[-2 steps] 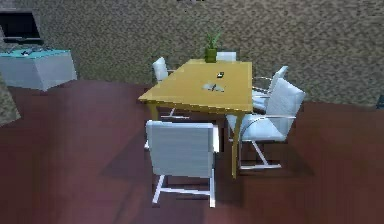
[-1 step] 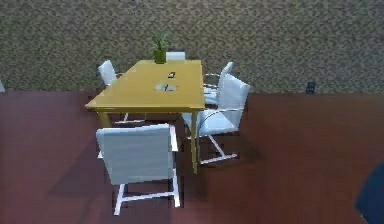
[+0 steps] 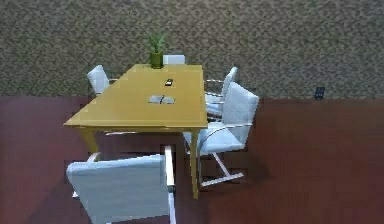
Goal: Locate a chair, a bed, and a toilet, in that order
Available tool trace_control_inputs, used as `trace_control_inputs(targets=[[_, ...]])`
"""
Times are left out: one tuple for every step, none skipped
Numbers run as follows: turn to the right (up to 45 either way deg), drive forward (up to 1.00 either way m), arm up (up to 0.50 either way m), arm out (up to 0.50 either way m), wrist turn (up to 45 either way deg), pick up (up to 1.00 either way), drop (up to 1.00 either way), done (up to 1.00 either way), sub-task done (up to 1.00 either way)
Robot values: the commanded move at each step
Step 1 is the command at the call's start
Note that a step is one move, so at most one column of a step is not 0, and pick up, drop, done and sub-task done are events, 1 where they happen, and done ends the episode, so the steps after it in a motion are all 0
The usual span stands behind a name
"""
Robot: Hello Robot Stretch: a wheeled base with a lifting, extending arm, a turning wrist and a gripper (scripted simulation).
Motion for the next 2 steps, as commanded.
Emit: trace_control_inputs(targets=[[-18.0,0.0,0.0,0.0,0.0,0.0,0.0,0.0,0.0],[0.0,0.0,0.0,0.0,0.0,0.0,0.0,0.0,1.0]])
